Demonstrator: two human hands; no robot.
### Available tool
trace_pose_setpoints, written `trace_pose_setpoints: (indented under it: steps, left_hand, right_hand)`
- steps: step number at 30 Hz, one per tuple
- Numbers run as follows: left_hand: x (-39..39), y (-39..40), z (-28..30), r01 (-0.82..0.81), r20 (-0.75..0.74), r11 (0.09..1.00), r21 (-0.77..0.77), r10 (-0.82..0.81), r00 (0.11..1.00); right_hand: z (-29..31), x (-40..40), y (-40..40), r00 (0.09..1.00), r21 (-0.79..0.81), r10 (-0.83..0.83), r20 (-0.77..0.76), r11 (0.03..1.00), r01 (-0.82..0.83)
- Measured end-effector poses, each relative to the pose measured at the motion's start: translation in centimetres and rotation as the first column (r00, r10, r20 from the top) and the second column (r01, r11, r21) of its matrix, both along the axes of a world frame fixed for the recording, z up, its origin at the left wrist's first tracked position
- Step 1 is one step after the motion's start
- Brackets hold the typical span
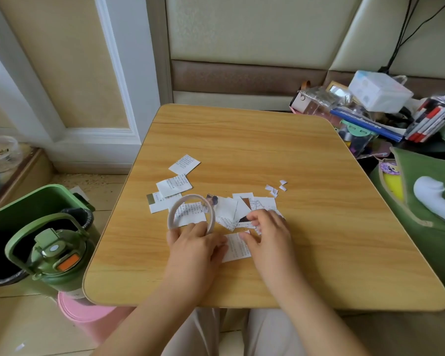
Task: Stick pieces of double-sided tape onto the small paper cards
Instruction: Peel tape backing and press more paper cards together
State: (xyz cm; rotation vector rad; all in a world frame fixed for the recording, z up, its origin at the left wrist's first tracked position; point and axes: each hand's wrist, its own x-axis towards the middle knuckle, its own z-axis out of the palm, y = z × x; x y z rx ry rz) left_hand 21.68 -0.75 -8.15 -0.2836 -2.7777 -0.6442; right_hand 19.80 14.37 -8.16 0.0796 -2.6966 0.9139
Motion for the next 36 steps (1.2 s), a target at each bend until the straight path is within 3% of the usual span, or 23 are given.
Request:
trace_pose_setpoints:
  steps: [3,6,10,12,14,18,22,26,28,32,36]
  left_hand:
    - [0.2,-0.1,-0.5,-0.024,-0.025,1.000,-0.014,0.023,0.999]
    - [0.3,-0.4,-0.6,-0.029,-0.005,1.000,0.002,0.029,1.000]
    - [0.3,-0.8,-0.8,-0.025,0.022,0.999,-0.022,0.025,0.999]
    - [0.3,-0.9,-0.9,-0.023,0.030,0.999,-0.030,0.024,0.999]
    - [0.2,-0.9,-0.9,-0.012,0.039,0.999,-0.033,0.014,0.999]
    - [0.2,-0.9,-0.6,-0.013,0.055,0.999,-0.029,0.014,0.998]
    - [0.4,-0.8,-0.9,-0.032,0.042,0.999,-0.041,0.033,0.999]
    - [0.3,-0.8,-1.1,-0.045,0.026,0.997,-0.060,0.046,0.999]
    - [0.3,-0.8,-1.3,-0.048,0.022,0.997,-0.068,0.049,0.999]
    - [0.3,-0.7,-1.4,-0.055,0.002,0.998,-0.039,0.055,0.998]
    - [0.2,-0.7,-1.4,-0.051,0.010,0.996,-0.071,0.051,0.999]
  right_hand:
    - [-0.2,0.3,-0.4,0.985,0.130,0.089,-0.150,0.989,-0.069]
    - [-0.8,0.8,-1.2,0.976,0.058,0.216,-0.030,0.975,-0.214]
    - [-0.4,0.5,0.5,0.987,-0.054,0.100,0.123,0.994,-0.094]
    - [0.1,0.1,1.2,0.987,-0.022,0.040,0.158,0.999,-0.037]
    - [0.6,0.0,0.5,0.990,0.049,0.043,0.137,0.998,-0.050]
    - [0.3,0.5,-2.0,0.973,0.013,0.164,0.164,0.986,-0.169]
    - [0.1,0.6,-0.9,0.981,-0.073,0.068,0.183,0.996,-0.056]
    - [0.7,0.2,0.6,0.985,-0.001,-0.025,0.173,1.000,0.026]
    - [0.7,0.0,0.0,0.987,0.039,0.008,0.161,0.999,-0.015]
    - [0.1,0.5,-2.3,0.972,-0.048,0.164,0.167,0.986,-0.158]
    - [0.1,0.4,-1.1,0.979,-0.101,0.087,0.183,0.992,-0.070]
